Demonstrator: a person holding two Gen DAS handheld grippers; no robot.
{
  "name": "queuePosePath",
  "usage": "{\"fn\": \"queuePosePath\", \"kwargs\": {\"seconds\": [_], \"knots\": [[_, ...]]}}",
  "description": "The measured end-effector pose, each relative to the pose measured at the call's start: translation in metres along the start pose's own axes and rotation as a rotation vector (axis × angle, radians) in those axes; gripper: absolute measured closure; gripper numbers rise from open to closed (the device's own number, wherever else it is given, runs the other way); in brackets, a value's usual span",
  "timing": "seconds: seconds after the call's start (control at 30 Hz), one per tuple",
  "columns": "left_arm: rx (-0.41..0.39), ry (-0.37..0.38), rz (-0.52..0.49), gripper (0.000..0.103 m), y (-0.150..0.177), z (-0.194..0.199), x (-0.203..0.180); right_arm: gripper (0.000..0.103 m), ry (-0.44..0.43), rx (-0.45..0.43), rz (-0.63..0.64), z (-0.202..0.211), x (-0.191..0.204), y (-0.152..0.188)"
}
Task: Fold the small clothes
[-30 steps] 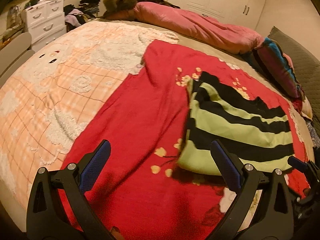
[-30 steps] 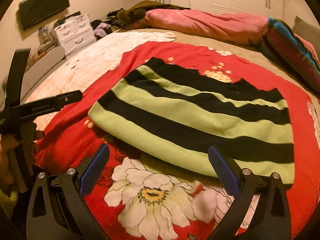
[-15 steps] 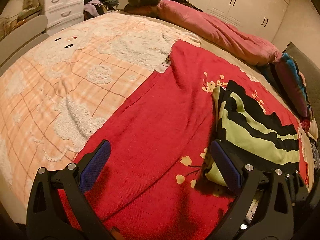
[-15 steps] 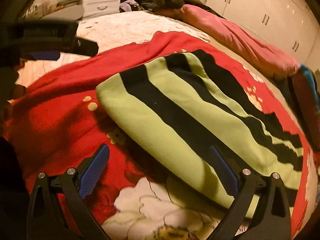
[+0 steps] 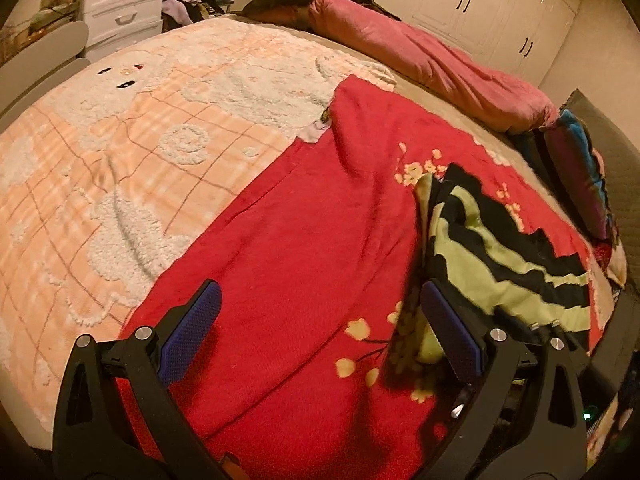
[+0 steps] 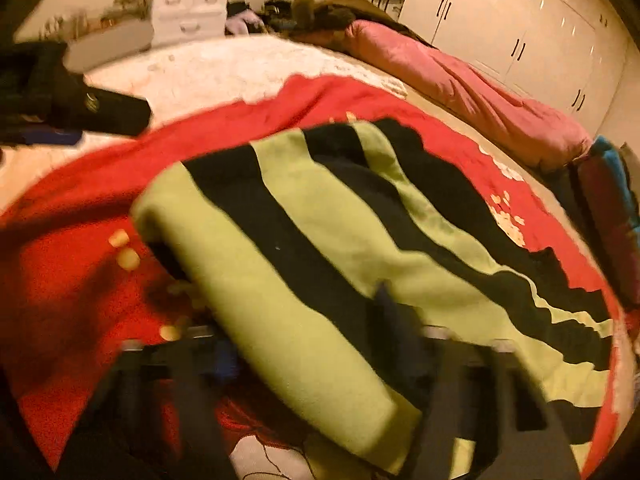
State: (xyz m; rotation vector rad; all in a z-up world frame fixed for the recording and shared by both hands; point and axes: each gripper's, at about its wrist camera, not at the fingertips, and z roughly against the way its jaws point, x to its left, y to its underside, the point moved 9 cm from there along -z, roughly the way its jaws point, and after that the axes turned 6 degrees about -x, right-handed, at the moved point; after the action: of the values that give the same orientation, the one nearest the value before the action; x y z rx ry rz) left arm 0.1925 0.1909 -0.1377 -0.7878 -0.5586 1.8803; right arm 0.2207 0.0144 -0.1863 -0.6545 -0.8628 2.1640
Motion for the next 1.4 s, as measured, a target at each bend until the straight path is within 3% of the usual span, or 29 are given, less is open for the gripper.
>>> {"fn": "queuePosePath", "kwargs": {"seconds": [0.03, 0.1, 0.23, 0.37, 0.57, 0.67, 0.7, 0.77, 0.9, 1.1, 1.17, 1.23, 1.4], "knots": [[-0.001, 0.015, 0.004, 0.009, -0.003, 0.000, -0.003, 0.079, -0.025, -0.009, -0.007, 0.003, 0.001, -0.002], [-0.016, 0.065, 0.010, 0.009, -0.016, -0.003, -0.014, 0.087, -0.062, -0.026, -0.039, 0.008, 0.000, -0.004], [-0.002, 0.207, 0.025, 0.010, -0.038, -0.014, -0.046, 0.090, -0.101, -0.037, -0.100, 0.016, -0.005, -0.003], [0.124, 0.380, 0.036, 0.010, -0.042, -0.044, -0.086, 0.092, -0.112, -0.050, -0.126, 0.022, -0.006, -0.003], [0.237, 0.411, 0.061, 0.012, -0.033, -0.086, -0.103, 0.093, -0.125, -0.054, -0.159, 0.029, -0.006, 0.003], [0.285, 0.386, 0.055, 0.026, -0.024, -0.105, -0.104, 0.093, -0.121, -0.055, -0.159, 0.031, -0.004, 0.005], [0.307, 0.396, 0.062, 0.037, -0.021, -0.111, -0.105, 0.093, -0.118, -0.054, -0.158, 0.030, -0.004, 0.005], [0.328, 0.411, 0.073, 0.045, -0.019, -0.119, -0.106, 0.093, -0.116, -0.052, -0.156, 0.030, -0.003, 0.006], [0.344, 0.419, 0.079, 0.045, -0.021, -0.130, -0.107, 0.091, -0.104, -0.047, -0.144, 0.028, -0.001, 0.007], [0.368, 0.435, 0.056, 0.045, -0.014, -0.139, -0.111, 0.079, -0.062, -0.033, -0.104, 0.020, 0.002, 0.004], [0.368, 0.433, 0.042, 0.057, -0.010, -0.141, -0.112, 0.075, -0.052, -0.029, -0.084, 0.016, 0.003, 0.003], [0.365, 0.458, 0.049, 0.076, -0.008, -0.140, -0.115, 0.067, -0.035, -0.017, -0.056, 0.011, 0.005, 0.002], [0.332, 0.467, 0.074, 0.086, -0.008, -0.134, -0.116, 0.067, -0.015, 0.015, -0.034, 0.002, 0.006, 0.002]]}}
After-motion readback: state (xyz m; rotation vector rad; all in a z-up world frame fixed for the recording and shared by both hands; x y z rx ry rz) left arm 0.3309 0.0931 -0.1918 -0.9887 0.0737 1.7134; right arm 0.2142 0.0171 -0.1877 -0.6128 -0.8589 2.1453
